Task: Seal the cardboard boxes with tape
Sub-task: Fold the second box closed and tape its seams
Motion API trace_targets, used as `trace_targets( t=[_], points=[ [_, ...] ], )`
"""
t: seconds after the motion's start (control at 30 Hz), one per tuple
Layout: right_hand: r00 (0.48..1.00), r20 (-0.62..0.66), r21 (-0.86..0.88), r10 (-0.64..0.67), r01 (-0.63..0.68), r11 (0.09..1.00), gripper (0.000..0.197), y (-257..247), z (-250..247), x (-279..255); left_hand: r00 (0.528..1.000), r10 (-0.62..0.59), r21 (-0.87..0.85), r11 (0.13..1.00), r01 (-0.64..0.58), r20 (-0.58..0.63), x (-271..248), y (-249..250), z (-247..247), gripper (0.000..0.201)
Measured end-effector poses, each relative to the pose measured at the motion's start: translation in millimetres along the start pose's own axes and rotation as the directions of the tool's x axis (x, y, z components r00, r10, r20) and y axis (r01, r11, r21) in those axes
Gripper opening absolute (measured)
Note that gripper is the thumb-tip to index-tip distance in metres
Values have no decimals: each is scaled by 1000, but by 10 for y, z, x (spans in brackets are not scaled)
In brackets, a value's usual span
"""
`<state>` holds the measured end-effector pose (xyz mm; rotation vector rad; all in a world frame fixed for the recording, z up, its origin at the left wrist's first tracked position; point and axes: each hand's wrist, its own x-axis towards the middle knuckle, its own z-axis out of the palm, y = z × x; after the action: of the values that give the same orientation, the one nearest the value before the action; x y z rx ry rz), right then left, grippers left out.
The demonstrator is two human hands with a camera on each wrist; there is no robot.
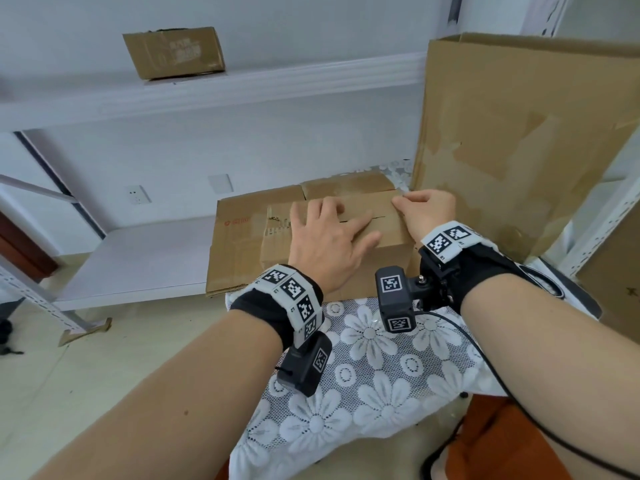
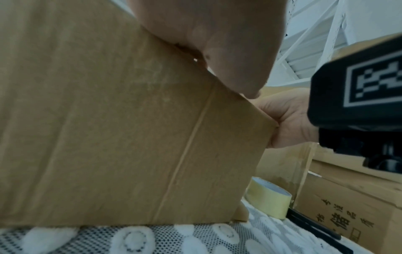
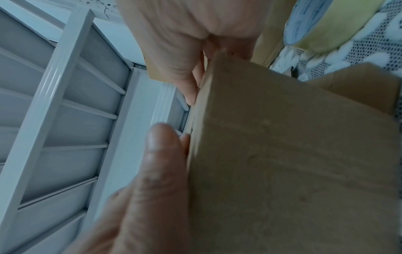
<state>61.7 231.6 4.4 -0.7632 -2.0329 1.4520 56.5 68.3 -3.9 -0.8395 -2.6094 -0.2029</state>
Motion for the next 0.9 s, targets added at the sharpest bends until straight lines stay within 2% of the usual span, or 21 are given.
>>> trace_targets(
  t=[0.07, 0.17, 0.23, 0.3, 0.47, 0.7, 0.9],
  points=[
    [1000, -8, 0, 5, -5, 1000, 24, -20, 4, 1, 997, -69, 38, 997, 68, 46, -2, -23, -33, 74],
    [999, -29, 7, 20, -20, 1000, 19, -43, 23, -10, 966, -257, 32, 966, 256, 32, -31, -67, -84, 84],
    [998, -50, 17, 30, -29, 999, 19, -30, 34, -21, 934, -344, 4, 938, 345, 96, -70, -75, -89, 84],
    [997, -79, 36, 22, -19, 999, 18, -17, 42, -47, 913, -376, 10, 925, 380, 160, -96, -72, -108, 85],
    [992, -119, 75, 34, -25, 997, 19, -23, 36, -87, 912, -377, -7, 924, 383, 164, -78, -84, -150, 87],
    [997, -57, 131, 52, -44, 990, 32, -15, 86, -90, 934, -343, -80, 933, 351, 103, -100, -60, -135, 105],
    [999, -40, 70, 1, 2, 998, 29, -4, 96, -86, 949, -297, 5, 954, 298, 104, -148, -56, -67, 102]
  ],
)
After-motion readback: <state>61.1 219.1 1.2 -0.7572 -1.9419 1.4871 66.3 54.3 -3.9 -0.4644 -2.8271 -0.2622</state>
